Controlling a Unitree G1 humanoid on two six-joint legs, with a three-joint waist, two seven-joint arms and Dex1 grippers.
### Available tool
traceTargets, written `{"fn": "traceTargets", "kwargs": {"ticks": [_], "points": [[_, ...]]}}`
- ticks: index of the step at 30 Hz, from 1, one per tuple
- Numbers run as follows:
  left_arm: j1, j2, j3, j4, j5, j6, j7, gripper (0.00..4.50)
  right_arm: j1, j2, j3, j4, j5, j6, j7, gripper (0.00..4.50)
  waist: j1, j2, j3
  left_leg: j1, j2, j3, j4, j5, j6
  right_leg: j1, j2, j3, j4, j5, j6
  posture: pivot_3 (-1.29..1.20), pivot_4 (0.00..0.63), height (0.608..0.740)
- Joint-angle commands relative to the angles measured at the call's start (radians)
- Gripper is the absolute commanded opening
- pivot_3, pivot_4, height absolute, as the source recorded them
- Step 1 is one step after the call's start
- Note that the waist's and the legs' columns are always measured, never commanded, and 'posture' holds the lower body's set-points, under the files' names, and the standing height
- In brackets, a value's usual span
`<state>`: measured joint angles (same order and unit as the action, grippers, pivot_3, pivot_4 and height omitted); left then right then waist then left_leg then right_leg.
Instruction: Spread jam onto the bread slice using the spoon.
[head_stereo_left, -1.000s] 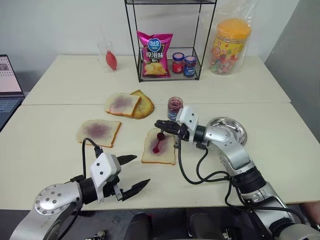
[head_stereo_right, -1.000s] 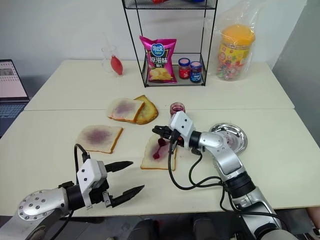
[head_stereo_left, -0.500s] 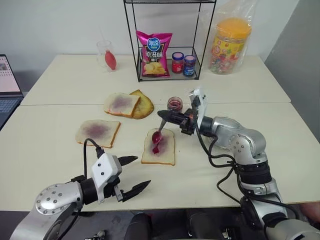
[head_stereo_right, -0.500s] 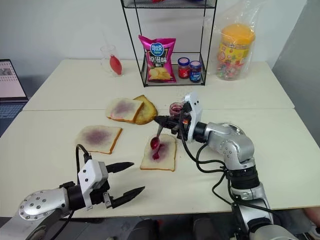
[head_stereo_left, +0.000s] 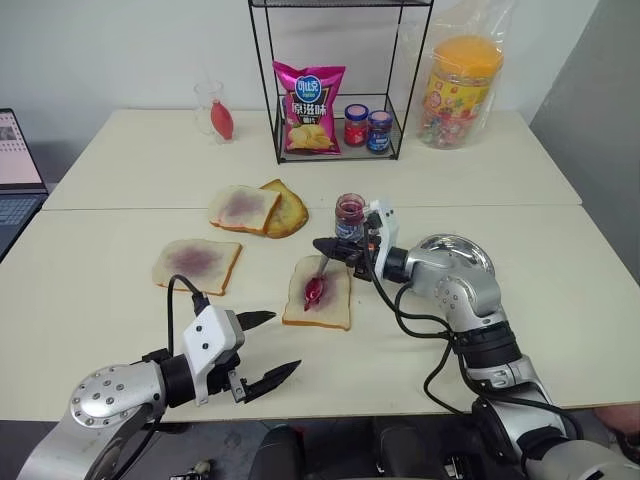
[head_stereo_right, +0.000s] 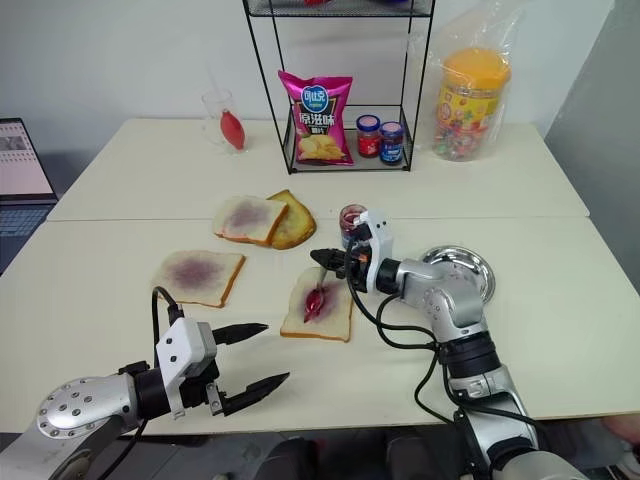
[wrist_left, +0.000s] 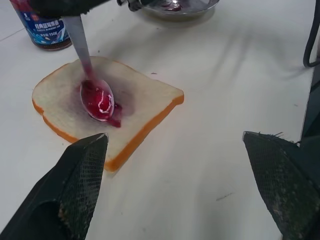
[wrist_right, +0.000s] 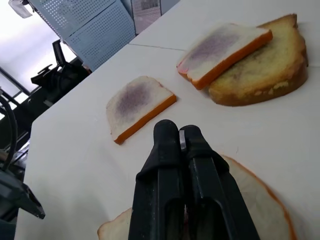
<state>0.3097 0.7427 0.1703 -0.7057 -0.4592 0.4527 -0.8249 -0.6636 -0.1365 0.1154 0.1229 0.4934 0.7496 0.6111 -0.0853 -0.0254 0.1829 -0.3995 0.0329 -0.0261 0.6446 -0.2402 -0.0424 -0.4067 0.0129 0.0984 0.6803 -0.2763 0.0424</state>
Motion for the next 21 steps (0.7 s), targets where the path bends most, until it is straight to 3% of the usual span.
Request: {"fn": "traceTargets", "kwargs": {"ticks": [1,10,16,21], "points": [[-0.004,0.012,0.009,-0.037,-0.011,-0.003,0.000,4.50,-0.040,-0.027,-0.015,0.019,-0.052,-0.080,0.001,0.02,0.000,0.000,0.000,0.000,0.000,0.000,0.000,0.000,0.000,0.000,0.000,0.000,0.000,0.000,0.000,0.00,0.150,0.740],[-0.026,0.013,-0.004,-0.019,-0.009,-0.003,-0.001,4.50,-0.102,-0.039,-0.067,-0.037,0.012,-0.016,0.010,0.02,0.001,0.000,0.000,0.000,0.000,0.000,-0.001,0.000,0.000,0.000,0.000,0.000,0.000,0.000,-0.001,0.00,0.150,0.740],[-0.021,0.009,-0.008,-0.018,-0.006,-0.008,0.000,4.50,-0.065,-0.038,-0.078,-0.119,0.111,0.150,0.026,0.02,0.001,0.000,0.000,-0.001,0.000,0.000,-0.003,0.000,0.000,-0.002,0.000,0.000,0.000,-0.001,-0.002,0.00,0.150,0.740],[-0.012,0.008,-0.006,-0.019,-0.002,-0.016,-0.002,4.50,-0.018,-0.025,-0.044,-0.097,0.083,0.152,0.014,0.02,0.000,0.000,0.000,-0.001,0.000,0.000,-0.002,0.000,0.000,-0.002,0.000,0.000,0.000,-0.001,-0.001,0.00,0.150,0.740]]}}
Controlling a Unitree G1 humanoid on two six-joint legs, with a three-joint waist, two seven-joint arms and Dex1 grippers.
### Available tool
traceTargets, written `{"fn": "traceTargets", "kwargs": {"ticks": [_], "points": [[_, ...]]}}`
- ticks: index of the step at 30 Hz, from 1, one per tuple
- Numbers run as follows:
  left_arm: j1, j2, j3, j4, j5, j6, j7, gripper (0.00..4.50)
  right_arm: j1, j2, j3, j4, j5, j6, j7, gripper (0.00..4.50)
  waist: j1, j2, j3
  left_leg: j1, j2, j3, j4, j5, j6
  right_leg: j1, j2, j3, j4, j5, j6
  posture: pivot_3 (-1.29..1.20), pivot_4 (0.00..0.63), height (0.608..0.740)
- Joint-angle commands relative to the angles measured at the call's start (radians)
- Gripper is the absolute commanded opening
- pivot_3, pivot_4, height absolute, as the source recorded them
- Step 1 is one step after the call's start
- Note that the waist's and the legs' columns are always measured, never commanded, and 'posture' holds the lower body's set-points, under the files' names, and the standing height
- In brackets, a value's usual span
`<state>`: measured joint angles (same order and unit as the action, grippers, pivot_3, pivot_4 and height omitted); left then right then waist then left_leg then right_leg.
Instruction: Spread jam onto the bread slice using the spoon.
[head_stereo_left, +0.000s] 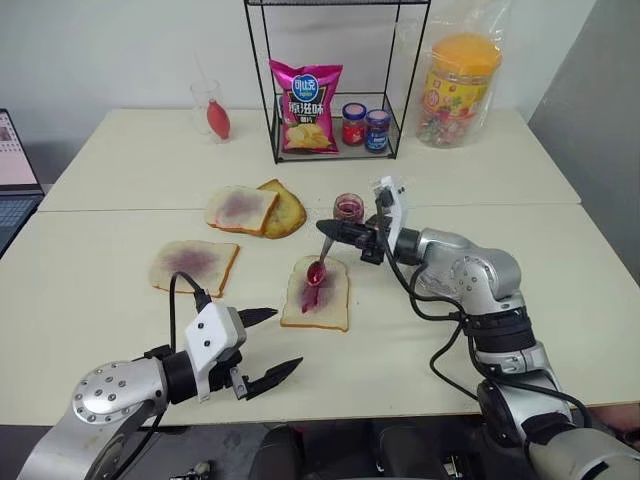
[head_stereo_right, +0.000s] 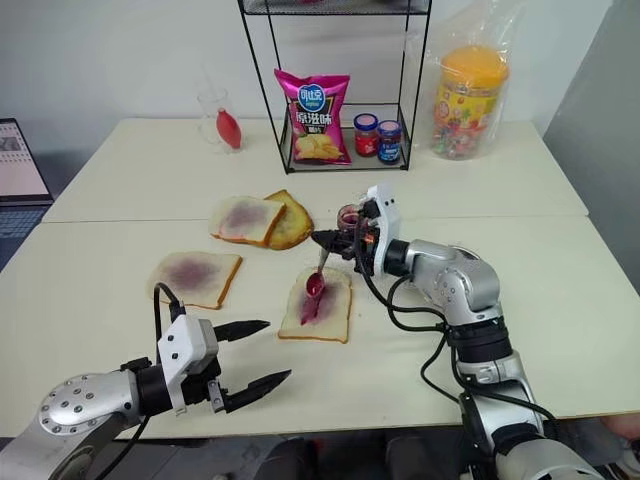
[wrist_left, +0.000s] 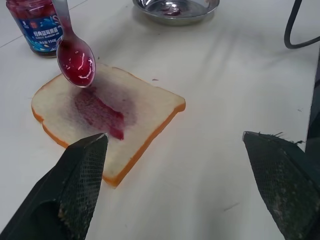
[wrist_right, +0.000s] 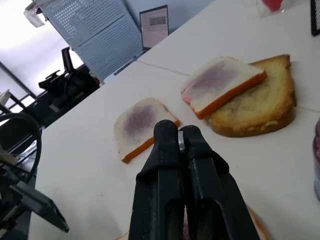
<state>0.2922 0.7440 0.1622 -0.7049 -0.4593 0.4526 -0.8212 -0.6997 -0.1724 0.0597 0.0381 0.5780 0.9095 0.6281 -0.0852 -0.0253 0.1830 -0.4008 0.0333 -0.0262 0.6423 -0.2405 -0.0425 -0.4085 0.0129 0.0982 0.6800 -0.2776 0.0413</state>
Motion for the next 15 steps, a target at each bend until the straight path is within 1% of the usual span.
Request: {"fn": "traceTargets", "kwargs": {"ticks": [1,5,11,15], "points": [[0.009,0.007,0.004,-0.020,-0.002,-0.017,-0.007,4.50,0.024,0.008,0.022,-0.002,-0.015,-0.018,0.003,0.02,0.000,0.000,0.000,0.000,0.000,0.000,0.000,0.000,0.000,0.000,0.000,0.000,0.000,0.000,0.000,0.00,0.150,0.740],[0.013,0.007,0.002,-0.018,0.000,-0.022,-0.008,4.50,0.034,-0.016,0.061,0.074,-0.096,-0.116,0.019,0.02,-0.001,0.000,0.000,0.000,0.000,0.000,0.000,0.000,0.000,0.000,0.000,0.000,0.000,0.000,0.000,0.00,0.150,0.740],[0.009,0.004,-0.003,-0.006,0.005,-0.031,-0.012,4.50,-0.007,-0.020,0.010,0.143,-0.126,-0.225,-0.016,0.02,0.000,0.000,0.000,0.001,0.000,0.000,0.002,0.000,0.000,0.001,0.000,0.000,0.000,0.001,0.001,0.00,0.150,0.740],[-0.003,-0.003,-0.020,0.004,0.010,-0.038,-0.013,4.50,-0.025,-0.016,-0.014,0.155,-0.121,-0.248,-0.033,0.02,0.001,0.000,0.000,0.001,-0.001,0.000,0.003,0.000,0.000,0.002,-0.001,0.001,0.000,0.000,-0.001,0.00,0.150,0.740]]}}
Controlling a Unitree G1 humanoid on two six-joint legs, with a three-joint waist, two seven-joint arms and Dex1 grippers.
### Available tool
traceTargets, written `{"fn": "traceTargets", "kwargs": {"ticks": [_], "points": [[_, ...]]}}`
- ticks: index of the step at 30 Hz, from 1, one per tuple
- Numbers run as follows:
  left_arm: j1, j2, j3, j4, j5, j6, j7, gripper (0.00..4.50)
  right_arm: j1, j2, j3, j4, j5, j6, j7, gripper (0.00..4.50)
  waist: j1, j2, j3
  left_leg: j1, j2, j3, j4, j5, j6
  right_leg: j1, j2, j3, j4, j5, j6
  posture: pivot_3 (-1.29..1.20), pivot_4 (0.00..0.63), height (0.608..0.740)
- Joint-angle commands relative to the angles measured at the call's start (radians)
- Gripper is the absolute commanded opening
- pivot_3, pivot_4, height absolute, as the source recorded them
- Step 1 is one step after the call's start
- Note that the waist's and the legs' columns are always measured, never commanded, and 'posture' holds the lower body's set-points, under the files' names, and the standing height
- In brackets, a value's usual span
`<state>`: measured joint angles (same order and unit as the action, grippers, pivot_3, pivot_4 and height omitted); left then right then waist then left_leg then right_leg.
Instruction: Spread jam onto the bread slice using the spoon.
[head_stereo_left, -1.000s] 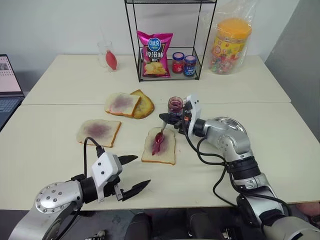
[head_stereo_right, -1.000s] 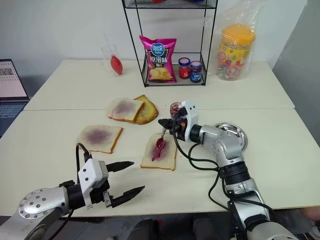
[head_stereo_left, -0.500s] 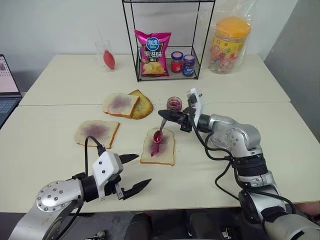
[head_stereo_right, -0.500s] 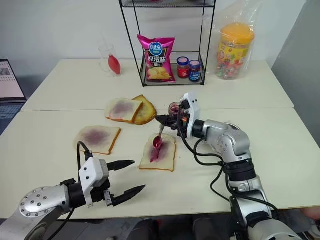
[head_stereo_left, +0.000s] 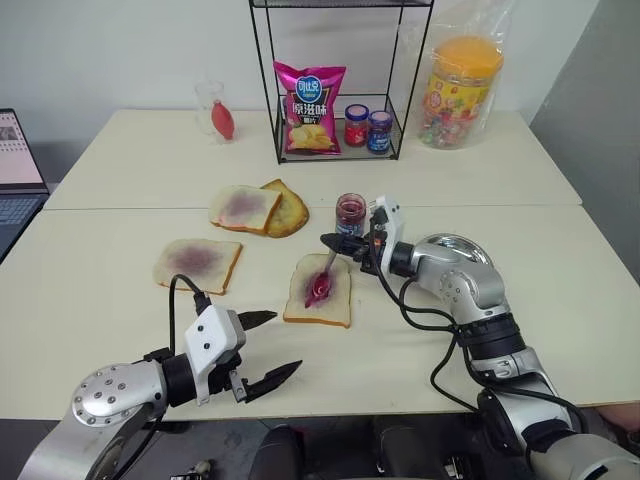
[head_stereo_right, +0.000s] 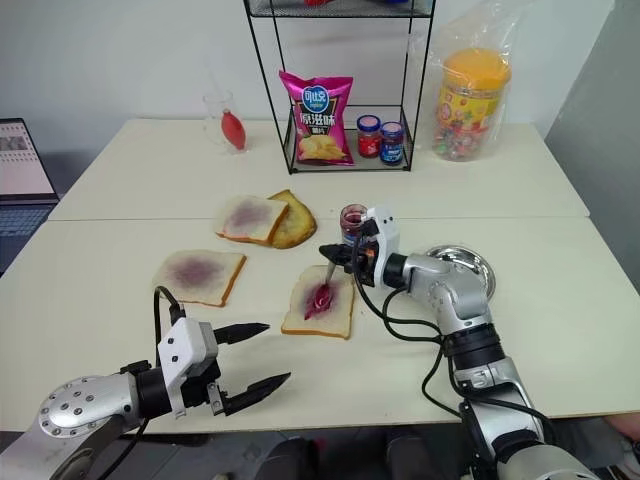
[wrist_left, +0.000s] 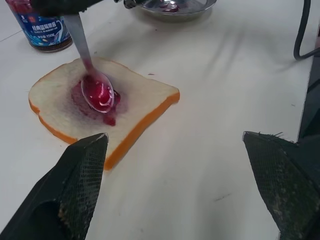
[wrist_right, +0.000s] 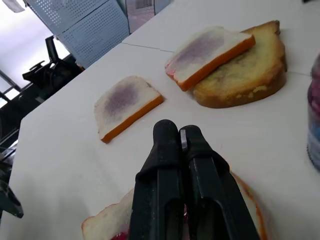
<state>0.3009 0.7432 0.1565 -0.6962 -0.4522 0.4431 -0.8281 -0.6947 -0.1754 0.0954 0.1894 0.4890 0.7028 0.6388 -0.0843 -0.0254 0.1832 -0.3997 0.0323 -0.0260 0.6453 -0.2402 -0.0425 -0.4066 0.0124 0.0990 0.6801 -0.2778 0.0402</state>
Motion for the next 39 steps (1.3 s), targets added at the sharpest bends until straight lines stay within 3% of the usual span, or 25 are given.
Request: {"fn": "traceTargets", "kwargs": {"ticks": [1,6,11,14,19,22,25,30,39], "points": [[-0.013,-0.002,-0.016,-0.003,0.004,-0.030,-0.008,4.50,-0.034,-0.012,-0.054,0.001,-0.029,-0.041,-0.047,0.02,0.000,0.000,0.000,0.000,0.000,0.000,0.000,0.000,0.000,0.000,0.000,0.000,0.000,0.000,-0.001,0.00,0.150,0.740],[-0.037,0.002,-0.030,0.015,0.008,-0.037,-0.016,4.50,-0.034,-0.019,-0.076,-0.076,0.013,0.021,-0.057,0.02,0.001,0.000,0.000,-0.001,0.000,0.000,-0.001,0.000,0.000,0.000,0.000,0.000,0.000,0.001,0.002,0.00,0.150,0.740],[-0.170,-0.009,-0.071,0.041,-0.023,-0.012,-0.020,4.50,0.018,-0.078,-0.140,-0.317,0.236,0.276,-0.002,0.02,0.009,0.001,0.002,-0.002,0.000,-0.001,-0.002,0.000,0.000,-0.002,0.000,-0.001,-0.001,0.001,0.002,0.00,0.150,0.740],[-0.290,-0.011,-0.128,0.062,-0.035,0.003,-0.044,4.50,0.040,-0.118,-0.254,-0.411,0.359,0.391,-0.063,0.02,0.013,0.001,0.003,-0.003,0.000,-0.001,-0.002,0.000,0.000,-0.002,0.000,-0.002,-0.001,0.000,0.003,0.00,0.150,0.740],[-0.432,-0.006,-0.204,0.119,-0.034,0.000,-0.123,4.50,0.084,-0.155,-0.417,-0.485,0.424,0.464,-0.235,0.02,0.011,0.001,0.002,-0.003,-0.001,0.000,-0.002,0.000,0.000,-0.001,0.000,-0.001,-0.001,0.000,0.003,0.00,0.150,0.740],[-0.587,-0.033,-0.287,0.214,-0.024,-0.009,-0.207,4.50,0.140,-0.211,-0.558,-0.507,0.386,0.466,-0.373,0.02,0.014,0.001,0.003,-0.003,-0.001,-0.001,-0.002,0.000,0.000,-0.002,0.001,-0.001,-0.001,0.000,0.003,0.00,0.150,0.740],[-0.685,-0.081,-0.345,0.306,0.002,-0.031,-0.235,4.50,0.208,-0.239,-0.615,-0.496,0.329,0.434,-0.461,0.02,0.027,0.001,0.003,-0.004,-0.001,-0.001,-0.001,0.000,0.000,-0.001,0.001,-0.002,-0.001,0.000,0.004,0.00,0.150,0.740],[-0.788,-0.172,-0.400,0.436,0.048,-0.046,-0.228,4.50,0.274,-0.224,-0.692,-0.473,0.331,0.385,-0.508,0.02,0.016,0.002,0.003,-0.004,-0.002,0.001,-0.002,0.000,0.000,-0.002,0.000,0.001,-0.002,0.000,0.005,0.00,0.150,0.740],[-0.834,-0.244,-0.428,0.538,0.111,-0.104,-0.229,4.50,0.267,-0.149,-0.735,-0.265,0.335,0.283,-0.521,0.02,0.005,0.002,0.003,-0.003,-0.001,0.001,-0.001,0.000,0.000,-0.002,0.001,0.001,-0.001,0.001,0.005,0.00,0.150,0.740]]}}
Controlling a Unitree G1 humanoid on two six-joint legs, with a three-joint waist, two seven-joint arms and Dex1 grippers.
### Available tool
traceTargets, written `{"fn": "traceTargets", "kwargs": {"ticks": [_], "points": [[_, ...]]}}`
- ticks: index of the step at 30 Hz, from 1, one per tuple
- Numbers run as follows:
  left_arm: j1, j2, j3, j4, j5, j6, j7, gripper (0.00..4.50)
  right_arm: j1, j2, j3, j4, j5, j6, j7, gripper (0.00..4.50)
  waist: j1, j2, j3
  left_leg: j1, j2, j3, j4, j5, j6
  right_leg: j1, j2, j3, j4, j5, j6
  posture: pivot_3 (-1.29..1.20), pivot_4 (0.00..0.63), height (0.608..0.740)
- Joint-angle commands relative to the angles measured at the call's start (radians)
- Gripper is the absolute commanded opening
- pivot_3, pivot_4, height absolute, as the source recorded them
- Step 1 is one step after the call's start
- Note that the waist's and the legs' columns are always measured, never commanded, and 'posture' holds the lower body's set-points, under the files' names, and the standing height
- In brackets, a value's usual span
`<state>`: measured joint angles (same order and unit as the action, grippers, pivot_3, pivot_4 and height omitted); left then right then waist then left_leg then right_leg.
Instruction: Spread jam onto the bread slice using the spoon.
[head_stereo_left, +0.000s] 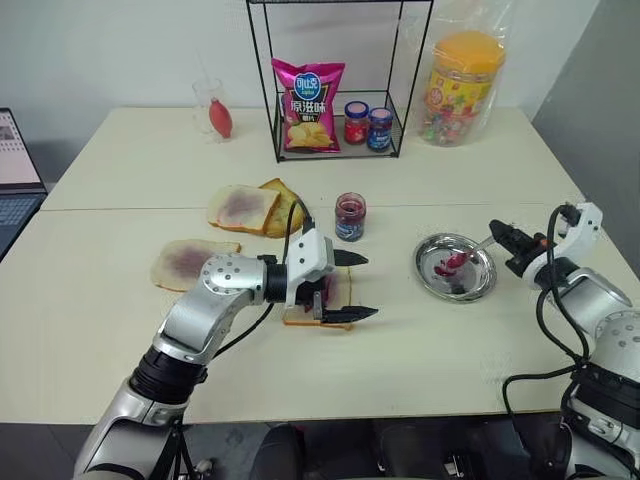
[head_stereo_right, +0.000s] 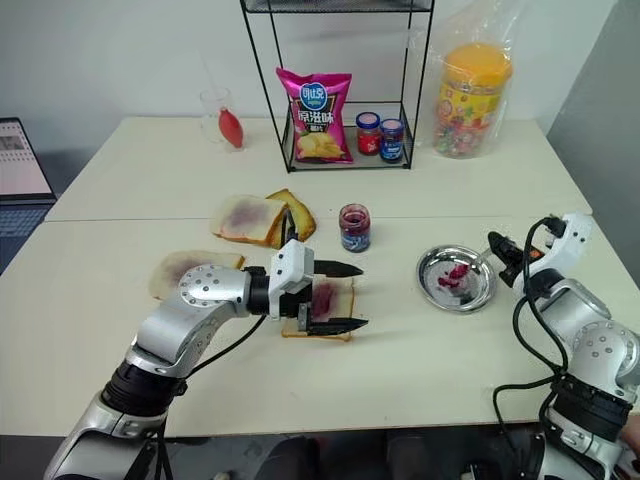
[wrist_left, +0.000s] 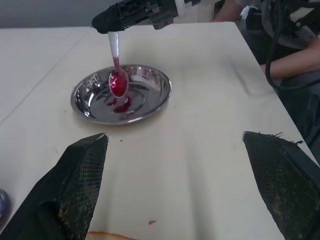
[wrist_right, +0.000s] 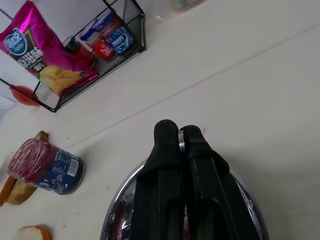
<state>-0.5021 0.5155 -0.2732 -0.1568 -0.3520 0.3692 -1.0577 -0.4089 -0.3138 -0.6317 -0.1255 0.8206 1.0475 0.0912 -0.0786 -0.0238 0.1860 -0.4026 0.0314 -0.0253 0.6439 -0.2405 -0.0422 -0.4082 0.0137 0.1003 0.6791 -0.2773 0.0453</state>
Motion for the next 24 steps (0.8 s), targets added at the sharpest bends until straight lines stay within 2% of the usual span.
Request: {"fn": "traceTargets", "kwargs": {"ticks": [1,6,9,17,24], "points": [[-0.033,-0.022,0.001,-0.003,0.013,-0.027,0.002,4.50,-0.023,-0.011,-0.006,0.081,0.011,-0.069,0.044,0.02,-0.001,0.000,0.000,0.000,0.000,0.001,0.000,0.000,0.000,0.000,0.000,0.001,0.000,0.000,0.000,0.00,0.150,0.740],[-0.021,-0.025,0.006,-0.019,0.019,-0.023,0.002,4.50,-0.033,-0.025,-0.002,0.185,0.009,-0.117,0.081,0.02,-0.003,0.000,0.000,0.001,0.000,0.000,0.000,0.000,0.000,0.001,0.000,0.000,0.000,0.000,0.000,0.00,0.150,0.740],[-0.009,-0.020,0.009,-0.034,0.019,-0.016,0.002,4.50,-0.028,-0.040,-0.001,0.226,0.009,-0.138,0.101,0.61,-0.003,0.000,0.000,0.001,0.000,0.000,0.000,0.000,0.000,0.001,0.000,0.000,0.000,0.000,0.000,0.00,0.150,0.740],[-0.007,-0.022,0.006,-0.052,0.019,-0.002,0.010,4.50,-0.038,-0.067,-0.004,0.300,0.006,-0.175,0.128,2.56,-0.003,0.000,0.000,0.001,0.000,0.000,0.000,0.000,0.000,0.001,0.000,0.000,0.000,0.000,0.000,0.00,0.150,0.740],[-0.008,-0.019,0.011,-0.058,0.017,0.008,0.012,4.50,-0.043,-0.091,0.010,0.336,-0.008,-0.202,0.143,4.01,-0.003,0.000,0.000,0.001,0.000,0.000,0.000,0.000,0.000,0.001,0.000,0.000,0.000,0.000,0.000,0.00,0.150,0.740]]}}
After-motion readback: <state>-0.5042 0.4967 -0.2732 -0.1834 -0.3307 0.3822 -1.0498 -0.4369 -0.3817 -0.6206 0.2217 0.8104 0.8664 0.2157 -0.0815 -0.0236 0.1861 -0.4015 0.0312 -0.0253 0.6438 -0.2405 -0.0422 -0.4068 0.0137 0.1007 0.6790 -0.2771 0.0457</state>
